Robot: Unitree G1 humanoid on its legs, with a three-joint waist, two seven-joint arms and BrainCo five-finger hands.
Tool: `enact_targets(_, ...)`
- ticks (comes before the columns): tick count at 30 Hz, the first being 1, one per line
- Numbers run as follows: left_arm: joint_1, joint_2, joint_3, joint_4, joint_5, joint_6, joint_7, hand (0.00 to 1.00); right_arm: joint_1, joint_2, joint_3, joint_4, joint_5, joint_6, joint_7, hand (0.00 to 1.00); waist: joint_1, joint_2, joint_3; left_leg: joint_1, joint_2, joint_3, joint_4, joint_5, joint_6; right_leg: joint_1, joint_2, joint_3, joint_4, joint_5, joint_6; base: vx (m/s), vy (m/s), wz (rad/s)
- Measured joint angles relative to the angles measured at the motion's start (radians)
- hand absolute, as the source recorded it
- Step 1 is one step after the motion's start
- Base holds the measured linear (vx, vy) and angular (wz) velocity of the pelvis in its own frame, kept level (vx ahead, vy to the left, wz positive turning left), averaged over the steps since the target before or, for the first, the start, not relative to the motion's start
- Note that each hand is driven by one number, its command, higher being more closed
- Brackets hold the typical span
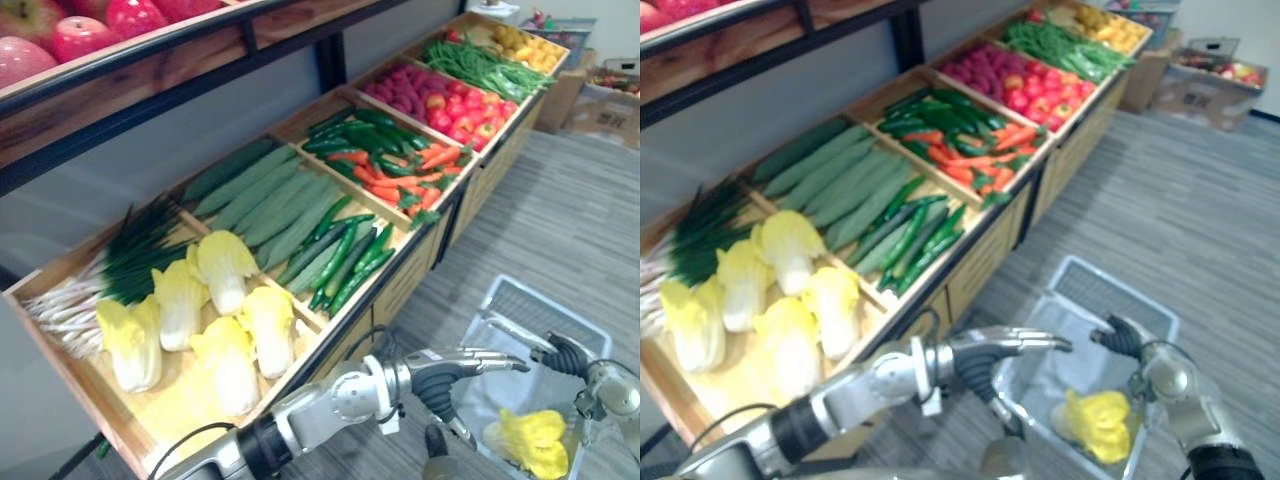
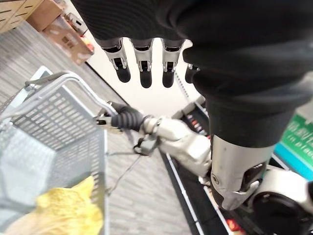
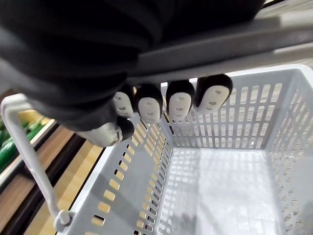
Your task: Pick vegetable in the basket
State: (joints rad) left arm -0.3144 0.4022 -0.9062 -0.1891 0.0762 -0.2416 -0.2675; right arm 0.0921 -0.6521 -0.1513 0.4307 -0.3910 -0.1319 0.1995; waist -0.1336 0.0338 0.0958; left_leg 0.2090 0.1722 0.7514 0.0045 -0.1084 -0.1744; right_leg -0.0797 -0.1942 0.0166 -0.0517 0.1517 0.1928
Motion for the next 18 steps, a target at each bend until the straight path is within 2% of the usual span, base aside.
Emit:
enact_targets(1, 0.008, 0.022, 0.002, -0.029, -0.041, 0.0, -0.005, 0.0, 0.005, 0.014, -0.02, 0.018, 0.0, 0.001, -0.016, 1.0, 0.003, 0.007, -0.012, -0.006, 0.001, -0.009, 0.0, 0.001, 0.001, 0.0, -0.002, -0.013, 0.001, 0.0, 0.0, -0.06, -0.048, 0.43)
enact_targets(2, 0.021, 0.05, 0.004, -0.069, -0.084, 0.0, -0.012, 0.0, 0.015, 0.035, -0.046, 0.041, 0.0, 0.004, -0.032, 1.0, 0.005, -0.003, -0.023, -0.017, 0.002, -0.026, 0.0, 0.003, 0.004, 0.0, -0.006, -0.033, 0.002, 0.0, 0.0, -0.04, -0.052, 0.48)
enact_targets(3, 0.051, 0.103, 0.014, -0.124, -0.186, 0.0, -0.023, 0.0, 0.026, 0.072, -0.083, 0.067, 0.0, 0.015, -0.051, 1.0, 0.01, -0.003, -0.031, -0.018, 0.005, -0.05, 0.0, 0.006, 0.009, 0.017, -0.014, -0.061, 0.004, 0.0, 0.0, -0.05, -0.054, 0.5)
enact_targets(5, 0.104, 0.148, 0.033, -0.179, -0.275, 0.002, -0.031, 0.0, 0.044, 0.112, -0.115, 0.102, 0.0, 0.02, -0.076, 1.0, 0.015, -0.005, -0.056, -0.033, 0.007, -0.079, 0.0, 0.009, 0.013, 0.021, -0.016, -0.096, 0.007, 0.0, 0.0, -0.05, -0.053, 0.48)
enact_targets(7, 0.168, 0.174, 0.094, -0.238, -0.35, 0.003, -0.037, 0.0, 0.066, 0.155, -0.17, 0.149, 0.0, 0.02, -0.093, 1.0, 0.031, -0.012, -0.063, -0.047, 0.007, -0.114, 0.0, 0.01, 0.015, 0.029, -0.022, -0.135, 0.011, 0.0, 0.0, -0.05, -0.04, 0.54)
enact_targets(9, 0.301, 0.183, 0.251, -0.299, -0.429, 0.001, -0.026, 0.0, 0.071, 0.218, -0.248, 0.25, 0.001, 0.023, -0.138, 1.0, 0.043, -0.03, -0.074, -0.077, -0.002, -0.173, -0.006, 0.022, 0.024, 0.034, -0.039, -0.183, 0.01, -0.011, -0.005, -0.07, -0.041, 0.62)
enact_targets(10, 0.336, 0.178, 0.298, -0.306, -0.429, 0.001, -0.021, 0.0, 0.07, 0.231, -0.265, 0.276, 0.001, 0.023, -0.148, 1.0, 0.05, -0.036, -0.078, -0.086, -0.008, -0.19, -0.01, 0.027, 0.026, 0.033, -0.043, -0.192, 0.009, -0.019, -0.006, -0.06, -0.054, 0.5)
enact_targets(12, 0.472, 0.086, 0.494, -0.302, -0.438, 0.0, 0.03, 0.0, 0.07, 0.279, -0.329, 0.402, 0.012, 0.026, -0.214, 1.0, 0.059, -0.045, -0.087, -0.108, -0.019, -0.247, -0.05, 0.062, 0.029, 0.034, -0.05, -0.244, 0.008, -0.027, -0.009, -0.03, -0.048, 0.64)
enact_targets(13, 0.499, 0.053, 0.539, -0.294, -0.453, -0.001, 0.044, 0.0, 0.073, 0.294, -0.347, 0.431, 0.019, 0.028, -0.224, 1.0, 0.059, -0.046, -0.089, -0.118, -0.02, -0.263, -0.059, 0.071, 0.031, 0.034, -0.051, -0.26, 0.006, -0.028, -0.009, -0.01, -0.051, 0.76)
enact_targets(15, 0.551, -0.085, 0.669, -0.235, -0.464, -0.005, 0.106, 0.0, 0.079, 0.346, -0.402, 0.53, 0.048, 0.034, -0.259, 1.0, 0.079, -0.051, -0.091, -0.137, -0.022, -0.31, -0.085, 0.105, 0.039, 0.041, -0.05, -0.307, -0.001, -0.028, -0.01, 0.01, -0.05, 0.66)
enact_targets(16, 0.563, -0.17, 0.743, -0.179, -0.445, -0.004, 0.142, 0.0, 0.084, 0.369, -0.443, 0.587, 0.053, 0.041, -0.288, 1.0, 0.092, -0.052, -0.091, -0.141, -0.024, -0.334, -0.093, 0.119, 0.045, 0.051, -0.049, -0.329, -0.004, -0.028, -0.01, 0.01, -0.03, 0.5)
enact_targets(17, 0.569, -0.213, 0.786, -0.153, -0.409, -0.002, 0.169, 0.0, 0.089, 0.371, -0.46, 0.609, 0.062, 0.041, -0.299, 1.0, 0.098, -0.054, -0.093, -0.149, -0.025, -0.344, -0.093, 0.121, 0.046, 0.053, -0.049, -0.339, -0.005, -0.028, -0.01, 0.0, -0.032, 0.47)
enact_targets(18, 0.576, -0.308, 0.902, -0.097, -0.303, 0.006, 0.255, 0.0, 0.098, 0.39, -0.487, 0.65, 0.093, 0.042, -0.319, 1.0, 0.113, -0.059, -0.097, -0.161, -0.023, -0.36, -0.091, 0.128, 0.048, 0.054, -0.047, -0.355, -0.007, -0.03, -0.013, -0.01, -0.029, 0.37)
